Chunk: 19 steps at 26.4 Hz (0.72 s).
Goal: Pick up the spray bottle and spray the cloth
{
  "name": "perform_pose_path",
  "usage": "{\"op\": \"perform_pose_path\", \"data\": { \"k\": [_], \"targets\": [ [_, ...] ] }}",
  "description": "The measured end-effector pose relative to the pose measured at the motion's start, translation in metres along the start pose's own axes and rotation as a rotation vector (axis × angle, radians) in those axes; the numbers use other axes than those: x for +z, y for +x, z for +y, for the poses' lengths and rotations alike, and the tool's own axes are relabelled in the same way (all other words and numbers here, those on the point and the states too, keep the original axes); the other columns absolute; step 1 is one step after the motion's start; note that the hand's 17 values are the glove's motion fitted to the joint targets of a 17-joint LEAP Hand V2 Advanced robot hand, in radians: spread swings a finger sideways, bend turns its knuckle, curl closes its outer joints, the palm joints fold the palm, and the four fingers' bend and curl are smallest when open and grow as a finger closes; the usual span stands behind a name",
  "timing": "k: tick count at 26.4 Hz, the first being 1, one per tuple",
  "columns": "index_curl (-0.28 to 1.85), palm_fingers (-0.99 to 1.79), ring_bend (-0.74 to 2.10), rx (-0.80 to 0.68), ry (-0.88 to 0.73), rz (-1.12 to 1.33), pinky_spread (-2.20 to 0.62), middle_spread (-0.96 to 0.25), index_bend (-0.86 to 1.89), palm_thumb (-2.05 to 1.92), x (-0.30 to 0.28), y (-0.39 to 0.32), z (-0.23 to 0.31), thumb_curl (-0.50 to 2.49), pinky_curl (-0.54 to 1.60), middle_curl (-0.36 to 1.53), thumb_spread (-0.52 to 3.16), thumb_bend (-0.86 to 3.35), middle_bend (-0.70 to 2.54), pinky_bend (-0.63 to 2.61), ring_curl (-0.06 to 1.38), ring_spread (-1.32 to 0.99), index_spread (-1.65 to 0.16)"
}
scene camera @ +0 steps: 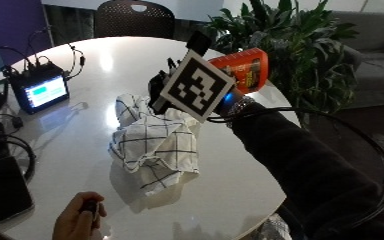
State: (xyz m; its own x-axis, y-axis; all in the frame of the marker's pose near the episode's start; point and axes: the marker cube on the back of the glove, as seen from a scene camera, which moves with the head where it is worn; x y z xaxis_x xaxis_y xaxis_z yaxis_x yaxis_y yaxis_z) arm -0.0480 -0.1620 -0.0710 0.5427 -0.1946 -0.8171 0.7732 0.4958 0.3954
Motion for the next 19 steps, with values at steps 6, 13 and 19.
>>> {"op": "perform_pose_path", "data": {
  "k": [6, 13, 19],
  "targets": [
    [0.57, 1.39, 0.81, 0.231, 0.009, -0.135, -0.31, -0.19, 0.21, 0.80, -0.008, 0.024, -0.021, 0.65, 0.44, 0.55, 0.84, -0.03, 0.59, 0.60, 0.48, -0.19, -0.27],
    [0.57, 1.39, 0.82, 0.488, 0.044, -0.348, -0.31, -0.19, 0.20, 0.79, -0.014, 0.040, -0.049, 0.65, 0.44, 0.55, 0.86, -0.03, 0.58, 0.60, 0.47, -0.19, -0.27],
    [0.57, 1.35, 0.77, 0.685, 0.096, -0.546, -0.30, -0.18, 0.19, 0.80, -0.019, 0.041, -0.054, 0.64, 0.44, 0.55, 0.89, -0.02, 0.59, 0.62, 0.47, -0.17, -0.27]
  ]
}}
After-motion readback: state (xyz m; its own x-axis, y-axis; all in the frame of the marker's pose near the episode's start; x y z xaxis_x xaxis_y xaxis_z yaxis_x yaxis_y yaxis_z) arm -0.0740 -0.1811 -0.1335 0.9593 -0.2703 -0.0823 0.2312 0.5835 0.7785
